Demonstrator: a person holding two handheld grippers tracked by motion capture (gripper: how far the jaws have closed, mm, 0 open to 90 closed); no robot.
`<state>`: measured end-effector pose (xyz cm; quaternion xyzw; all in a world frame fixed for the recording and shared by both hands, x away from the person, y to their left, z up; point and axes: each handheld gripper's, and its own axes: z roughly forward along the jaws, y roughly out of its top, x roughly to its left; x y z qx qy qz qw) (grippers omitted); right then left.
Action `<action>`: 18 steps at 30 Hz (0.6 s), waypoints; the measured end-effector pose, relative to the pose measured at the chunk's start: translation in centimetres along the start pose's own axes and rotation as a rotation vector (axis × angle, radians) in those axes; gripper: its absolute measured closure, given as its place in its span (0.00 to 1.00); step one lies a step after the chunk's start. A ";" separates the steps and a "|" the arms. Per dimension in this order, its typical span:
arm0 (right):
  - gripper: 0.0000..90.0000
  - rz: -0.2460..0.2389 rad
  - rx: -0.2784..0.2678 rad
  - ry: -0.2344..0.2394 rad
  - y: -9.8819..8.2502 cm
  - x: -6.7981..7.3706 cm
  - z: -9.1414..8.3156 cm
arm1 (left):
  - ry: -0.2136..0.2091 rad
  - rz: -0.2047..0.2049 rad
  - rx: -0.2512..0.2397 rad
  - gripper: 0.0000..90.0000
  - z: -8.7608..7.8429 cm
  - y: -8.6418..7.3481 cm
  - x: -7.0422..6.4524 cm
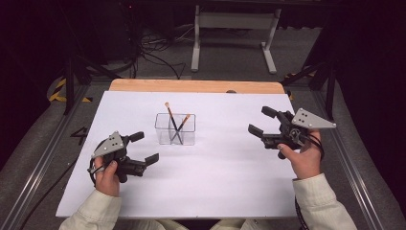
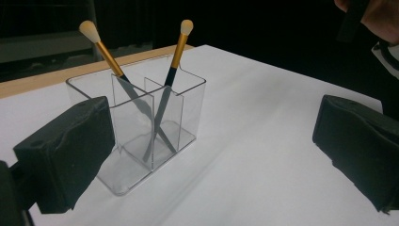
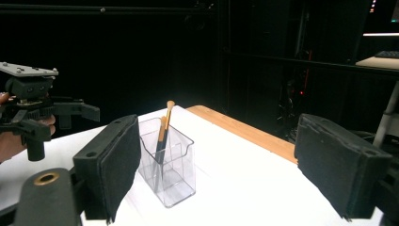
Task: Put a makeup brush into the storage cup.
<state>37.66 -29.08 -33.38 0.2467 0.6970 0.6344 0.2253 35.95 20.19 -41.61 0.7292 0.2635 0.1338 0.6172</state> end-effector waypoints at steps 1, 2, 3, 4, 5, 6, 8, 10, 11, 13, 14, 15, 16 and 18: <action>0.18 0.000 -0.003 -0.003 -0.3 -0.1 -0.2 | 0.000 0.000 -0.002 0.00 -0.1 0.0 0.0; 0.18 -0.002 -0.003 -0.007 -0.5 -0.1 -0.4 | -0.002 0.001 -0.003 0.00 -0.1 0.0 0.0; 0.17 -0.007 -0.003 -0.010 -0.8 -0.2 -0.7 | -0.001 0.001 -0.005 0.00 -0.2 0.0 0.0; 0.17 -0.010 -0.005 -0.013 -1.0 -0.2 -0.9 | -0.004 0.003 -0.010 0.00 -0.2 0.0 0.0; 0.17 -0.010 -0.009 -0.017 -1.3 -0.2 -1.1 | 0.000 0.001 -0.013 0.00 -0.3 0.0 0.0; 0.17 -0.011 -0.011 -0.020 -1.5 -0.2 -1.3 | -0.005 0.002 -0.014 0.00 -0.3 0.0 0.0; 0.17 -0.013 -0.013 -0.030 -2.0 -0.3 -1.7 | -0.013 0.007 -0.015 0.00 -0.5 0.0 0.0; 0.17 -0.017 -0.014 -0.039 -2.5 -0.3 -2.1 | -0.020 0.003 -0.018 0.00 -0.5 0.0 0.0; 0.17 -0.019 -0.015 -0.044 -2.7 -0.3 -2.2 | -0.018 0.002 -0.018 0.00 -0.6 0.0 0.0; 0.17 -0.014 -0.015 -0.051 -3.3 -0.4 -2.6 | -0.020 0.003 -0.020 0.00 -0.7 0.0 0.1; 0.17 -0.011 -0.013 -0.057 -3.6 -0.5 -2.7 | -0.020 0.002 -0.023 0.00 -0.7 0.0 0.0; 0.17 -0.013 -0.010 -0.063 -3.9 -0.6 -2.8 | -0.021 0.003 -0.026 0.00 -0.8 0.0 0.1; 0.17 -0.009 -0.006 -0.067 -4.1 -0.7 -3.0 | -0.022 0.005 -0.025 0.00 -0.8 0.0 0.1; 0.17 -0.003 -0.003 -0.072 -4.5 -0.8 -3.2 | -0.021 0.006 -0.028 0.00 -1.0 -0.1 0.1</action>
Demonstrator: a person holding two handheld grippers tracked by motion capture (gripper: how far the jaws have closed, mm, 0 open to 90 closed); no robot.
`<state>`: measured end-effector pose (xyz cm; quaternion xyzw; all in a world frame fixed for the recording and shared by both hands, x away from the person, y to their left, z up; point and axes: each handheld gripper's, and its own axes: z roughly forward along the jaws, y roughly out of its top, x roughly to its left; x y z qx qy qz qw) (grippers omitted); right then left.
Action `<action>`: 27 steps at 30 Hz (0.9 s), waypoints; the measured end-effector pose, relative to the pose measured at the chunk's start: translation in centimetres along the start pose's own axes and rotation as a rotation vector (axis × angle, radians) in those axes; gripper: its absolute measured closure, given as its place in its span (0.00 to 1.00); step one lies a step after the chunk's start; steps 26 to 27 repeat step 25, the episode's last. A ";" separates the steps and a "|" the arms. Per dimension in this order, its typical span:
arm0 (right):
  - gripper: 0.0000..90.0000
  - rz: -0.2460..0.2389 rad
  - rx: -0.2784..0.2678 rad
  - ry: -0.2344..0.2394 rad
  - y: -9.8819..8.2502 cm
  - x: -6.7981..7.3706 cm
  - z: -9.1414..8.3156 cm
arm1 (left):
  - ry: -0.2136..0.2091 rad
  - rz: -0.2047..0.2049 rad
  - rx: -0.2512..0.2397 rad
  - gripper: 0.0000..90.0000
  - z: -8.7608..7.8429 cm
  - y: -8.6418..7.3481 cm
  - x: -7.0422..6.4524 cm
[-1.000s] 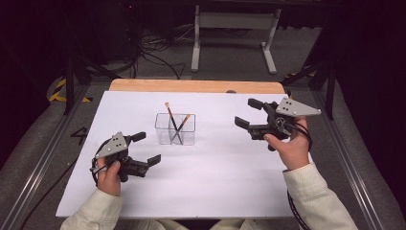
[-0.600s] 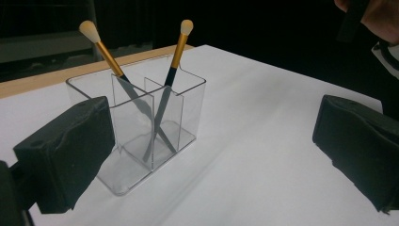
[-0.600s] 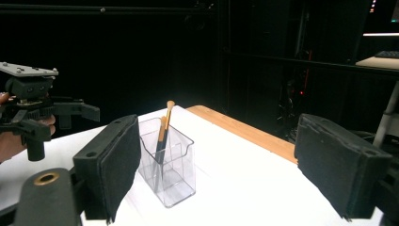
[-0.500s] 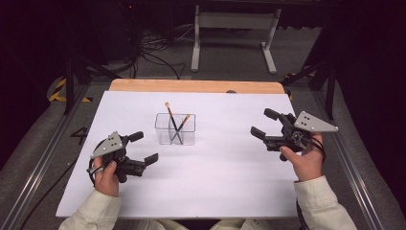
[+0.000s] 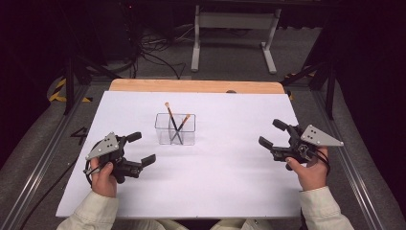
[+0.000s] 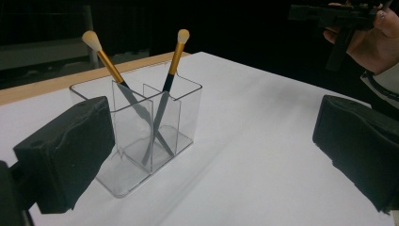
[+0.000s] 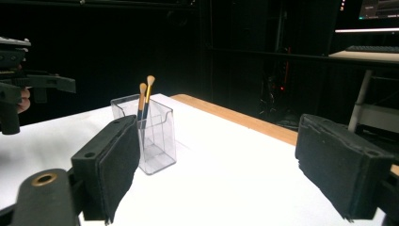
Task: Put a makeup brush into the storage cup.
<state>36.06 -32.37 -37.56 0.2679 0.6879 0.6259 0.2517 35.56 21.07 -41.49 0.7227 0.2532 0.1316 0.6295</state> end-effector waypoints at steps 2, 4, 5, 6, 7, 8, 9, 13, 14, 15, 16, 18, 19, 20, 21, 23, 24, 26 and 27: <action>0.17 -0.002 0.001 -0.007 -0.3 -0.1 -0.2 | -0.013 -0.004 -0.015 0.00 -0.1 -0.1 0.1; 0.16 -0.013 0.006 -0.012 -0.8 0.0 -0.3 | -0.010 -0.004 -0.019 0.00 -0.3 -0.2 0.2; 0.16 -0.025 0.012 -0.017 -0.9 0.0 -0.3 | -0.010 -0.004 -0.019 0.00 -0.3 -0.2 0.2; 0.16 -0.031 0.019 -0.020 -1.1 0.0 -0.4 | -0.009 -0.008 -0.021 0.00 -0.4 -0.2 0.2; 0.16 -0.031 0.019 -0.020 -1.1 0.0 -0.4 | -0.005 -0.004 -0.022 0.00 -0.5 -0.3 0.3; 0.16 -0.027 0.016 -0.017 -1.3 -0.1 -0.4 | -0.004 -0.003 -0.020 0.00 -0.6 -0.3 0.3; 0.16 -0.029 0.017 -0.019 -1.7 -0.2 -0.5 | -0.002 -0.003 -0.020 0.00 -0.6 -0.3 0.3; 0.16 -0.024 0.029 -0.026 -2.3 -0.2 -0.4 | 0.000 -0.002 -0.018 0.00 -0.7 -0.4 0.4; 0.16 -0.025 0.034 -0.028 -2.6 -0.2 -0.4 | 0.000 -0.003 -0.019 0.00 -0.6 -0.5 0.4; 0.16 -0.024 0.050 -0.028 -3.0 -0.2 -0.3 | 0.003 -0.002 -0.017 0.00 -0.6 -0.5 0.4; 0.16 -0.024 0.050 -0.028 -3.0 -0.2 -0.3 | 0.005 -0.002 -0.017 0.00 -0.6 -0.6 0.4; 0.16 -0.027 0.058 -0.025 -3.2 -0.3 -0.2 | 0.011 0.001 -0.018 0.00 -0.5 -0.7 0.3; 0.16 -0.024 0.057 -0.024 -3.3 -0.3 -0.2 | 0.013 0.005 -0.016 0.00 -0.5 -0.7 0.3; 0.16 -0.021 0.057 -0.023 -3.3 -0.3 -0.2 | 0.012 0.007 -0.014 0.00 -0.5 -0.8 0.3; 0.16 -0.016 0.057 -0.023 -3.4 -0.2 -0.1 | 0.012 0.006 -0.014 0.00 -0.5 -0.8 0.3; 0.16 -0.015 0.058 -0.019 -3.5 -0.2 -0.1 | 0.013 0.006 -0.014 0.00 -0.5 -0.8 0.4; 0.16 -0.013 0.059 -0.018 -3.6 -0.2 0.0 | 0.013 0.006 -0.015 0.00 -0.5 -0.8 0.4; 0.16 -0.011 0.062 -0.015 -3.6 -0.1 0.0 | 0.014 0.008 -0.014 0.00 -0.5 -0.8 0.4; 0.16 -0.011 0.062 -0.015 -3.6 -0.1 0.0 | 0.014 0.008 -0.014 0.00 -0.5 -0.8 0.4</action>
